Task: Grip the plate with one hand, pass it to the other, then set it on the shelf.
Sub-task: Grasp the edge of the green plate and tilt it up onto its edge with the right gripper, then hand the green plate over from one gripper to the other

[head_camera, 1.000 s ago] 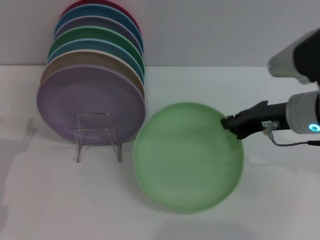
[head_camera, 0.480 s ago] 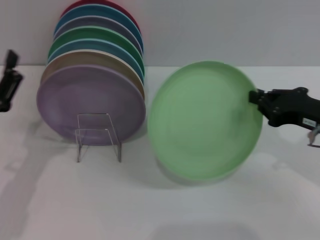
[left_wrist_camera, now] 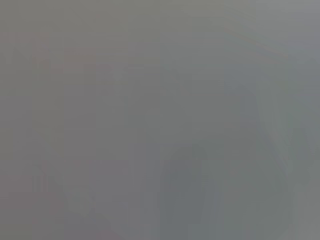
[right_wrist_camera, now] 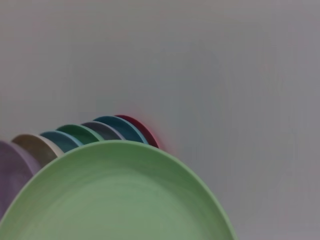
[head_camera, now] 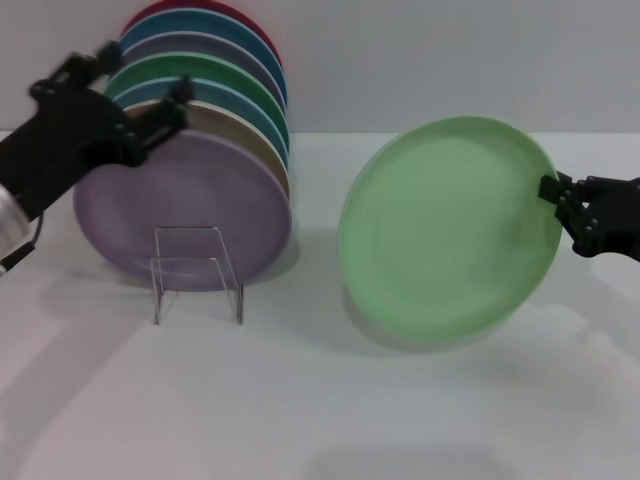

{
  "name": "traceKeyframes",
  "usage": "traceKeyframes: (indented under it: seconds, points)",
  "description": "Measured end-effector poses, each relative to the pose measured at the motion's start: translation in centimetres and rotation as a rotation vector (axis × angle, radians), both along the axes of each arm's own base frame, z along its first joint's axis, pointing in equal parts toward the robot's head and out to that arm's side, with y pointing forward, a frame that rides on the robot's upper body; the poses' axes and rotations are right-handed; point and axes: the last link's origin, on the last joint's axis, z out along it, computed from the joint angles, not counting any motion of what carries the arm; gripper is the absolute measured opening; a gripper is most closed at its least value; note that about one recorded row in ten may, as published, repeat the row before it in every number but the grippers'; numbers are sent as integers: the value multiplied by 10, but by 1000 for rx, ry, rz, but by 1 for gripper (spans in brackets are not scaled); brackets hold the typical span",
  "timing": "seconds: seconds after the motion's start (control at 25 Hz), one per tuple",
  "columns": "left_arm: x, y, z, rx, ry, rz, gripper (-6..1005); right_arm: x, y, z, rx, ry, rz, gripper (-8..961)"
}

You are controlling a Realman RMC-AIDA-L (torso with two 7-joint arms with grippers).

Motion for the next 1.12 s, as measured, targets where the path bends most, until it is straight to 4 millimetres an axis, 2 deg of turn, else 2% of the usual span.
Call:
traceKeyframes:
  seconds: [0.12, 0.36, 0.6, 0.88, 1.12]
  points:
    - [25, -1, -1, -61, 95, 63, 829, 1, 0, -5, 34, -30, 45, 40]
    - [77, -22, -16, -107, 311, 66, 829, -3, 8, -10, 43, -30, 77, 44]
    - [112, -30, -39, -161, 449, 36, 828, -9, 14, -11, 43, -34, 102, 48]
    - [123, -31, -50, -202, 462, -31, 827, -9, 15, -15, 35, -51, 118, 53]
    - [121, -22, -63, -237, 482, -28, 826, -15, 14, -21, 14, -45, 163, 57]
